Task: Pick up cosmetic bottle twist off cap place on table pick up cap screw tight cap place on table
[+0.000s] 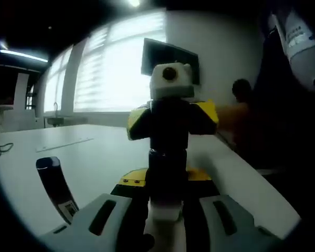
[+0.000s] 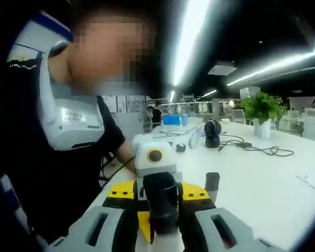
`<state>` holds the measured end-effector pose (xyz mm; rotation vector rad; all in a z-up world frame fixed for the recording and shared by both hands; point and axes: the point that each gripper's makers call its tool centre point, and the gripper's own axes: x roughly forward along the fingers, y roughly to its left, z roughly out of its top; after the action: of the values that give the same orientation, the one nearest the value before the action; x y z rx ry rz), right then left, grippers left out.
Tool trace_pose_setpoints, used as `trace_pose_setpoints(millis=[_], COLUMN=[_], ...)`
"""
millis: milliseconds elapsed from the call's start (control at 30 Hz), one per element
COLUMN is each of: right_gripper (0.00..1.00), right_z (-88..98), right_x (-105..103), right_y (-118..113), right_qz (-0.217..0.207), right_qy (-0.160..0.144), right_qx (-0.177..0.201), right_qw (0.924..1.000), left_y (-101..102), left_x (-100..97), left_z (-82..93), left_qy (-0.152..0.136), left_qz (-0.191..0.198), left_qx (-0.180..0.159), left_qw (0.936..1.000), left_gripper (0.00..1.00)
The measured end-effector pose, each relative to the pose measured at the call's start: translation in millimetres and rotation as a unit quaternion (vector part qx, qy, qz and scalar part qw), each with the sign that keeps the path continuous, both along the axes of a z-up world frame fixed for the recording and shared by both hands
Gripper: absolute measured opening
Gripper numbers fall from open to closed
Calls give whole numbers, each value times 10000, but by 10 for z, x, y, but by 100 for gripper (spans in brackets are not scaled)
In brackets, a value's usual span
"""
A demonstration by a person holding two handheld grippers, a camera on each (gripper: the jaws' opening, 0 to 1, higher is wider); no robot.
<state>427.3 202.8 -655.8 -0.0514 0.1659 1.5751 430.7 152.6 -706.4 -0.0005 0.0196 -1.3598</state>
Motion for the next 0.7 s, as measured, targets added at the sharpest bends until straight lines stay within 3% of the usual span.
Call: trace_pose_setpoints(millis=[33,67,200,700], right_gripper=[20,17,16,15], right_z=[3,17,4,-1], right_x=[-1,94,41,60], right_y=[3,-1,27,9], right_qz=[-1,-208,-141,-538], right_qy=[4,-395,-334,-305], right_qx=[19,20,63,158], right_qw=[10000,9990,9993,9980], left_y=[-2,-3,-1,3], left_x=[-6,-7,-9,49], left_z=[0,1,8,13], left_qy=[-1,-6,2,48], left_qz=[-15,-17,-5,95], left_qx=[-1,-1,9,15], left_qw=[10000,10000,10000,9999], left_gripper=[14,14,14,14])
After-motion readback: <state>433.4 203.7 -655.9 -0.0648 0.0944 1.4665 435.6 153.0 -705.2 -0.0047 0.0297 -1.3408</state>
